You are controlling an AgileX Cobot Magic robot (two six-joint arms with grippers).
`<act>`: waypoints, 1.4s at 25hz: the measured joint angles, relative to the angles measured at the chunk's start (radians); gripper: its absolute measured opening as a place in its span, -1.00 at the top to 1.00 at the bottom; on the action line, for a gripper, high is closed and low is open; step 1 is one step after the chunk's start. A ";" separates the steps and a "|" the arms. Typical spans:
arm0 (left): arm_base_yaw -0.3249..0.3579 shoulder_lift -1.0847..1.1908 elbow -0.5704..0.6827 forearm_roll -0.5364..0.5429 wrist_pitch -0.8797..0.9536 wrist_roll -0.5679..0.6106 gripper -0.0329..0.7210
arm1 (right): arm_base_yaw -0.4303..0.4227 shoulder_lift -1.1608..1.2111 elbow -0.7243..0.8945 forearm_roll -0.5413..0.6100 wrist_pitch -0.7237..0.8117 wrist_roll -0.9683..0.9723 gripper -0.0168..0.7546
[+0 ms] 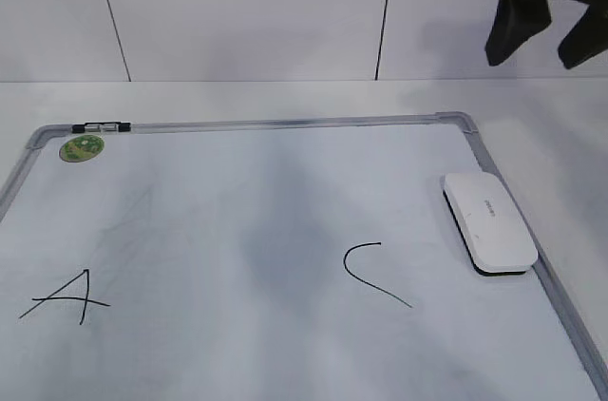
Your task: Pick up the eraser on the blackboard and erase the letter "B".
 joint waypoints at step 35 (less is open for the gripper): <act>0.000 -1.133 0.394 0.019 0.056 0.014 0.28 | 0.000 -0.985 0.518 -0.082 0.035 -0.027 -0.48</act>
